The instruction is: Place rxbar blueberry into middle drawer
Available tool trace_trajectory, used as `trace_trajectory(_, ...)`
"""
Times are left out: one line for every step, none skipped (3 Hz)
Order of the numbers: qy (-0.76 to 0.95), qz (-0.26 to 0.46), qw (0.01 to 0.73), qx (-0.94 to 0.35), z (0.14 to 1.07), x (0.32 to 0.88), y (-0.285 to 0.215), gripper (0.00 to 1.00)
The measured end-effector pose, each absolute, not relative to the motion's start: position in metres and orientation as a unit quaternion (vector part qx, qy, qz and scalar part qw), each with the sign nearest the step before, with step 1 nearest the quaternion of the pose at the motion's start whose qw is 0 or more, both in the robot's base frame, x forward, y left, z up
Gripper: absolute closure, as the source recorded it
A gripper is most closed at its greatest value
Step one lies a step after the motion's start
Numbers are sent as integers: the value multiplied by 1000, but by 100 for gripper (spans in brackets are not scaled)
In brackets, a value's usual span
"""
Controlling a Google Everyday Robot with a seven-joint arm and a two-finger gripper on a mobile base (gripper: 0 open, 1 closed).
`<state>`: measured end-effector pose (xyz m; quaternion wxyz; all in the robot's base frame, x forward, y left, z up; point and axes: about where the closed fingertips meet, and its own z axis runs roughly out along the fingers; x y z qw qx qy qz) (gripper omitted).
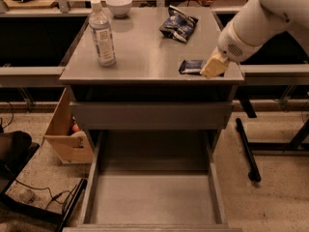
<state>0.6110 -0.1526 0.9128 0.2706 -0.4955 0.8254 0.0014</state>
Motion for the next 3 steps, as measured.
trace_trajectory(837, 6, 262, -480, 859, 582, -161, 100)
trace_trajectory(855, 13, 289, -430, 803, 572, -171, 100)
trace_trajectory(849, 8, 306, -431, 811, 581, -167, 100)
